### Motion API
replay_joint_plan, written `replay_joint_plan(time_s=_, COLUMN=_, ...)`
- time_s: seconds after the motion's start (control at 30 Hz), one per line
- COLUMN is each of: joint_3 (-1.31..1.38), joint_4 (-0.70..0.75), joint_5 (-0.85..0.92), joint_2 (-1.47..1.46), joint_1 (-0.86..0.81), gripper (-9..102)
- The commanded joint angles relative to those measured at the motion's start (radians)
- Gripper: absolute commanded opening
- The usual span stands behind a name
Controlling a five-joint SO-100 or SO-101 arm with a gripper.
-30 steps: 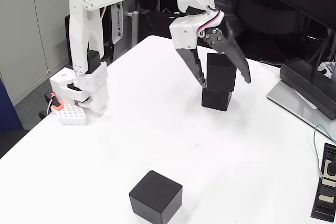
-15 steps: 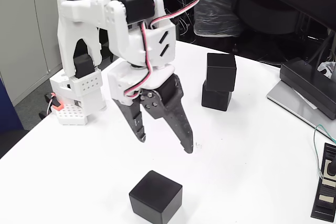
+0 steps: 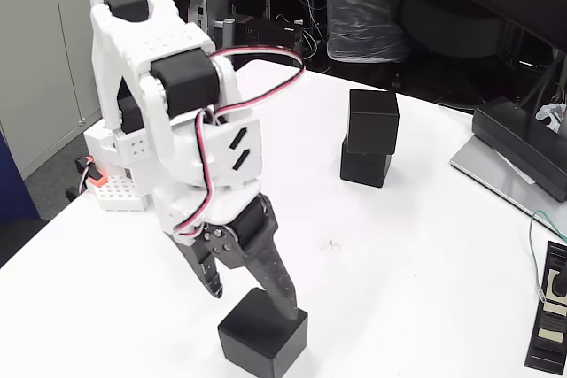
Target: Stack the 3 blocks
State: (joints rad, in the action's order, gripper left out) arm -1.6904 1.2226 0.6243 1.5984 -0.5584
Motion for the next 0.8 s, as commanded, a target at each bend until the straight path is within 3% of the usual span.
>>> replay_joint_plan(time_s=0.0, joint_3=-0.057, joint_4=-0.08, joint_5=0.012, joint_2=0.006, joint_1=-0.009, gripper=32)
replay_joint_plan(time_s=0.37, joint_3=-0.181, joint_4=-0.262, joint_5=0.014, joint_2=0.006, joint_1=-0.008, gripper=32)
replay_joint_plan(time_s=0.77, joint_3=-0.253, joint_4=-0.296, joint_5=0.017, joint_2=0.005, joint_1=-0.006, gripper=31)
